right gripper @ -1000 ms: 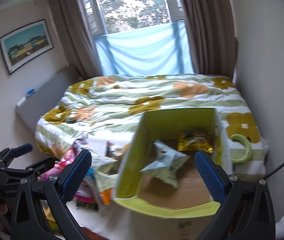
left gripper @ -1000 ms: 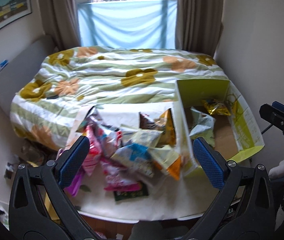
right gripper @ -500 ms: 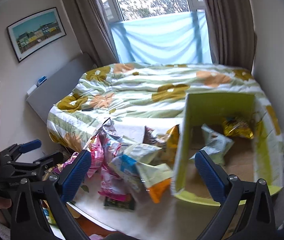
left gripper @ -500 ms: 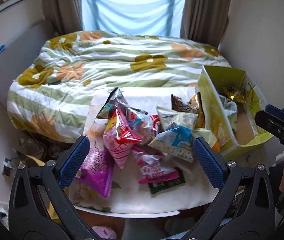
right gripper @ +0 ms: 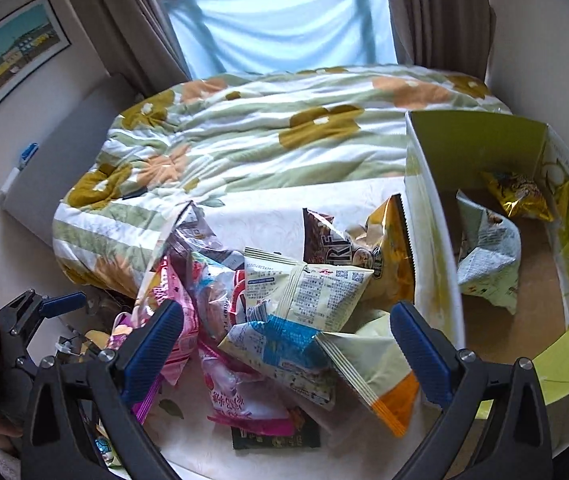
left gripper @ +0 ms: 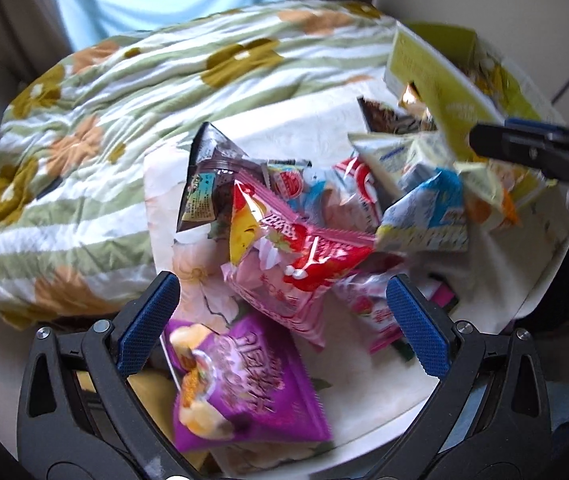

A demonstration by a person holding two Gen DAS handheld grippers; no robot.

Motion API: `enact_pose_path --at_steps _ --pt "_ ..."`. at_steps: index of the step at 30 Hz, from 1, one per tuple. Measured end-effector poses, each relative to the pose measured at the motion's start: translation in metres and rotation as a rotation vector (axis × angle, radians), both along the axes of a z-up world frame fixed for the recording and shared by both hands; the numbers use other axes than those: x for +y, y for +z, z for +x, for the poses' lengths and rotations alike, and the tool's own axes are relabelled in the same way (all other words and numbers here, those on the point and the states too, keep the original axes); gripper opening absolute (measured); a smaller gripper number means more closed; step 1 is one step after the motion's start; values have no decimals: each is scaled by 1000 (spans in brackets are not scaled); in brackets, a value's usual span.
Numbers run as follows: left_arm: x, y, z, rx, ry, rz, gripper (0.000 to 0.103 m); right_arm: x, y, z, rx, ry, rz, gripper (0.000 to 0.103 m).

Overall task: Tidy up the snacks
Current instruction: 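Grasp the pink strawberry bag with the left tool while the right tool grasps the white-blue bag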

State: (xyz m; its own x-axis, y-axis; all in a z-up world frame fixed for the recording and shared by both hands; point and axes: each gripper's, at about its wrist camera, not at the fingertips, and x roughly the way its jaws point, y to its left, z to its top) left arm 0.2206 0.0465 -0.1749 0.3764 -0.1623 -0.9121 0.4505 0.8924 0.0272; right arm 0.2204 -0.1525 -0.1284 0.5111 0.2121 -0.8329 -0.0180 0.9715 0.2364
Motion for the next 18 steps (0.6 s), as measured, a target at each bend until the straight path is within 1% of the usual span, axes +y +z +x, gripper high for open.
enact_pose_path --at_steps 3,8,13,18 --pt "-1 -16 11 12 -68 36 102 5 -12 9 27 -28 -13 103" --pt "-6 -42 29 51 -145 46 102 9 -32 19 72 -65 -42 103" --pt "-9 -55 40 83 -177 14 102 12 -47 27 112 -63 -71 103" --pt "-9 -63 43 110 -196 -27 100 14 -55 35 125 -33 -70 103"
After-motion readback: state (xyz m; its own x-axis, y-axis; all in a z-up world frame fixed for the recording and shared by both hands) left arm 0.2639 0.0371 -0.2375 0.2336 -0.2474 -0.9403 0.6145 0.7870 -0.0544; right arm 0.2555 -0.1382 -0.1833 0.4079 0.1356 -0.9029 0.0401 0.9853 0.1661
